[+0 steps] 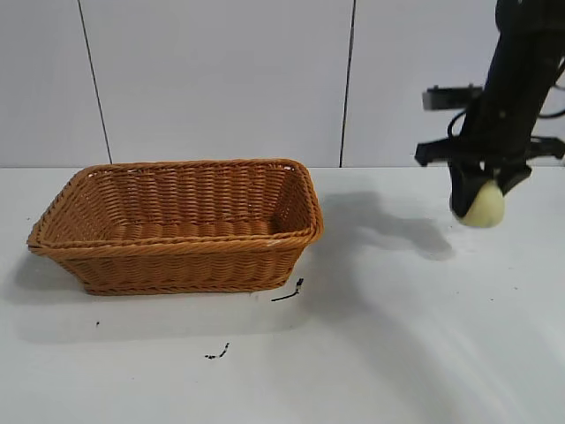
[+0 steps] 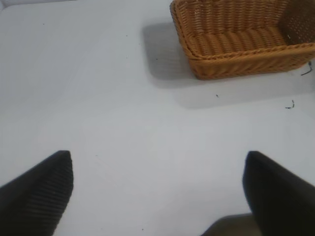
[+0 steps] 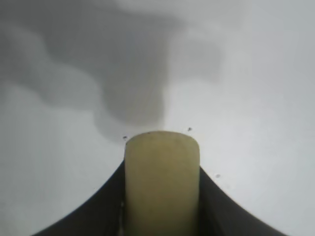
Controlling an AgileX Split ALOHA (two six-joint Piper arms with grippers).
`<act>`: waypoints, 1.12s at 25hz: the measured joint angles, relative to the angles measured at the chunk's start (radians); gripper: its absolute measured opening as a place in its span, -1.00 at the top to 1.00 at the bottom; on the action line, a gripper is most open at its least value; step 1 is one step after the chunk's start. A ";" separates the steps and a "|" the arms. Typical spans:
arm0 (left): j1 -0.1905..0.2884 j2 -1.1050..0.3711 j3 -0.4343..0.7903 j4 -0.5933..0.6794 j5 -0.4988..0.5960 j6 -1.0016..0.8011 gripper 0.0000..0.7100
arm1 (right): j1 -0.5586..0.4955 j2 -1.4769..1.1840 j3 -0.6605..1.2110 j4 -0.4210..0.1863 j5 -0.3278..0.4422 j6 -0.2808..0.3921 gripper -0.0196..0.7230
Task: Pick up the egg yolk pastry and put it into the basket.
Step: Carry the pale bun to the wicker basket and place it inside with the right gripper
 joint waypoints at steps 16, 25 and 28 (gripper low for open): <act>0.000 0.000 0.000 0.000 0.000 0.000 -0.96 | 0.377 0.180 -0.308 -0.020 0.013 0.027 0.39; 0.000 0.000 0.000 0.000 0.000 0.000 -0.96 | 0.491 0.318 -0.311 -0.007 -0.132 0.029 0.39; 0.000 0.000 0.000 0.000 0.000 0.000 -0.96 | 0.491 0.373 -0.311 -0.007 -0.157 0.033 0.39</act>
